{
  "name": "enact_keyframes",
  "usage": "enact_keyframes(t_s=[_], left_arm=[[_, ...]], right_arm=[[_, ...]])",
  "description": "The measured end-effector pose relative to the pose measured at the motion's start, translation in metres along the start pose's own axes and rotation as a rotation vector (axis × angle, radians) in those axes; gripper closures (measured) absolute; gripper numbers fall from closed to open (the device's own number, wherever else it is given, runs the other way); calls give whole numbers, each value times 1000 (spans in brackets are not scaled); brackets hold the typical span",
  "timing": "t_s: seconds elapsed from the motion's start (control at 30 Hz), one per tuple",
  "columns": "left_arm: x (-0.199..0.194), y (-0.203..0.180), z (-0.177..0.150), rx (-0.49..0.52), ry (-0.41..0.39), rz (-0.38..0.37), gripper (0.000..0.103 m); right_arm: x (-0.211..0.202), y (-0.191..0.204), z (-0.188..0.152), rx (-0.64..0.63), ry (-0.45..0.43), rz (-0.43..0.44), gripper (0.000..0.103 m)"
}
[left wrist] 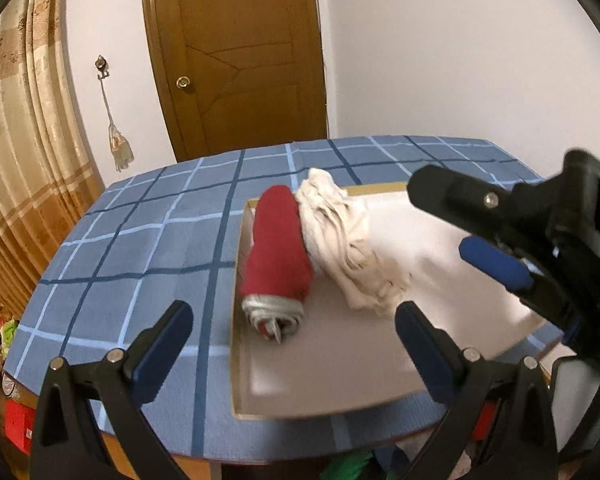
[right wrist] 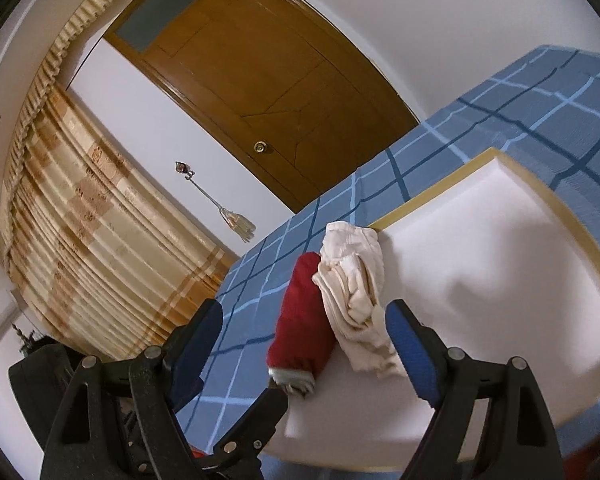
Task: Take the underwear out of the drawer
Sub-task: 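Lower both underwear into the tray and open both tools, then withdraw both tools from the tray back toward the drawer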
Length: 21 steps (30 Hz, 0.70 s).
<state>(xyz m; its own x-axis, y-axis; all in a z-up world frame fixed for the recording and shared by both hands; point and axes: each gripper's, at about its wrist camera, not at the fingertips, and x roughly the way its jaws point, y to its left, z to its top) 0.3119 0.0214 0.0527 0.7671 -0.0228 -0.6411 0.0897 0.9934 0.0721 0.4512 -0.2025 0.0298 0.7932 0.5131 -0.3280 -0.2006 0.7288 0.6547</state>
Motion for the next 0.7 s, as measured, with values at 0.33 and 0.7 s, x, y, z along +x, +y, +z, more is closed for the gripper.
enact_keyframes(t_s=[0.33,0.7], left_arm=[[-8,-11,-25,10,23,-12,1],[-20,-12,-54,33,56,-39,1]], right_arm=[[-24,0,-22,-64,8,-7,17],[-42,1,-43,-132,58,-40,17]])
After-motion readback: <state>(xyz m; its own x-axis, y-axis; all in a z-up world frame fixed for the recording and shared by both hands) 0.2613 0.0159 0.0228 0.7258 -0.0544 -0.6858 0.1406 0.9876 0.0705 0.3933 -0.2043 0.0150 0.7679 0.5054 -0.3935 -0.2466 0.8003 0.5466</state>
